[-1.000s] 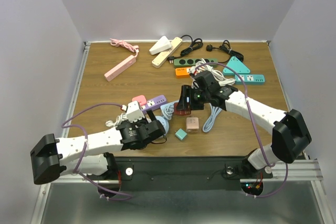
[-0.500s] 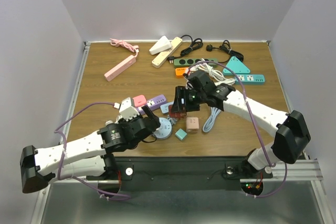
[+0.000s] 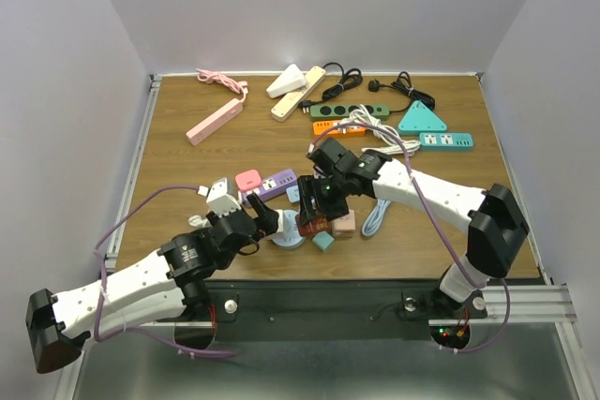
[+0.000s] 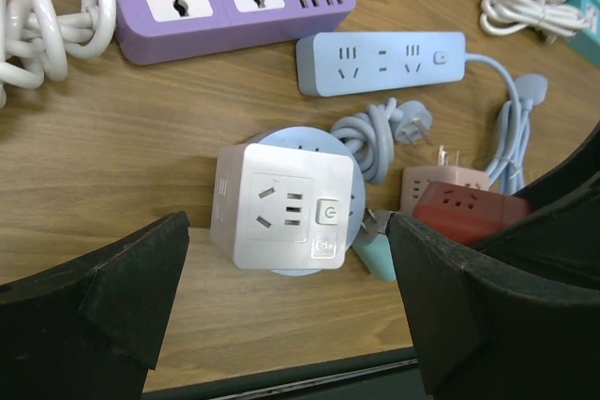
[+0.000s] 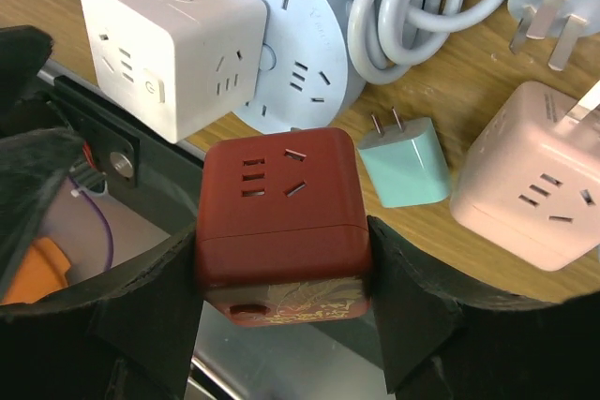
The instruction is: Insert the plug
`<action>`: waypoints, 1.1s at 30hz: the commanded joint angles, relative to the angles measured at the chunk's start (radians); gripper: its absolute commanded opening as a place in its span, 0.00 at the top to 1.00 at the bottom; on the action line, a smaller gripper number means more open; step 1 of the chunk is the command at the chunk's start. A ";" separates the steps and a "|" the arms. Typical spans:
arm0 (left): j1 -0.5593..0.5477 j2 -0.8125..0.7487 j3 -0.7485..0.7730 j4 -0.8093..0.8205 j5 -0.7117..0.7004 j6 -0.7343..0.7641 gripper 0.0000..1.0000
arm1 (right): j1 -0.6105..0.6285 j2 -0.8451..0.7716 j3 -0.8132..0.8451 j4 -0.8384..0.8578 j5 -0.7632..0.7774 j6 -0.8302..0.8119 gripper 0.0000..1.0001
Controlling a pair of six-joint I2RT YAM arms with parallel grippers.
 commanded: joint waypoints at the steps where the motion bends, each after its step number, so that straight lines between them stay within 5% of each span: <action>1: 0.023 0.008 -0.041 0.164 0.068 0.123 0.01 | 0.022 0.026 0.098 -0.078 0.033 0.036 0.99; 23: 0.127 0.024 -0.146 0.296 0.086 0.156 0.01 | 0.058 0.184 0.167 -0.095 0.122 0.103 1.00; 24: 0.127 0.025 -0.150 0.301 0.231 0.219 0.07 | 0.058 0.187 0.170 -0.096 0.136 0.102 1.00; 33: 0.127 0.020 -0.184 0.341 0.274 0.228 0.12 | 0.056 0.192 0.199 -0.142 0.205 0.099 1.00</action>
